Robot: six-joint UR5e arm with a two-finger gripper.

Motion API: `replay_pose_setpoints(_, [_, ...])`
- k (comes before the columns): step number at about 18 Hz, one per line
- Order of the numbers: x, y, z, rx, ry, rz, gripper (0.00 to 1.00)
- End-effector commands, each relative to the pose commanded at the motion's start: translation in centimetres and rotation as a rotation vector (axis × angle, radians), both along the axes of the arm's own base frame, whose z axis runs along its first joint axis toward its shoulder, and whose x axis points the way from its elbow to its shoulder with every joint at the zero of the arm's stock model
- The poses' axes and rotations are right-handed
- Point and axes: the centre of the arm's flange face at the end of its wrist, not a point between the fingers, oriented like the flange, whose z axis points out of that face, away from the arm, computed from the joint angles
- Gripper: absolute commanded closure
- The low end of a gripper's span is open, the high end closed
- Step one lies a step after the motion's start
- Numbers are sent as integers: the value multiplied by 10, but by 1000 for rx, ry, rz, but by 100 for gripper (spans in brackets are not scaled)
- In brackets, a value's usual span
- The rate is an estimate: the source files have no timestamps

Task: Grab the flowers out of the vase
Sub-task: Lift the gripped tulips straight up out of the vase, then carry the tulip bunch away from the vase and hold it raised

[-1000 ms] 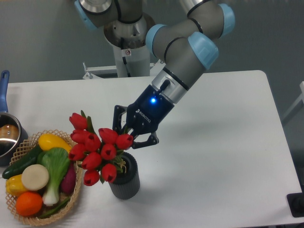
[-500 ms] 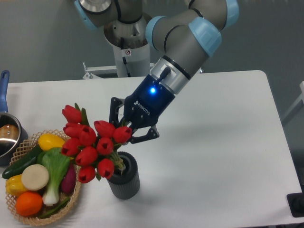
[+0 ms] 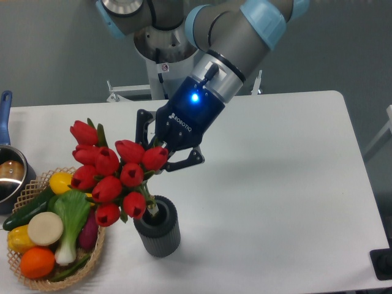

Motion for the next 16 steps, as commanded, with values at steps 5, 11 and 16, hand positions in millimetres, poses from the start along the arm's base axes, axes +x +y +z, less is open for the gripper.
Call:
replay_pose_setpoints(5, [-16,-14,8,-4,33,42,100])
replay_pose_setpoints(11, [-72,-60,3,-140,147,246,100])
replay_pose_setpoints(16, [-115,-106,-26,-329,331,337,100])
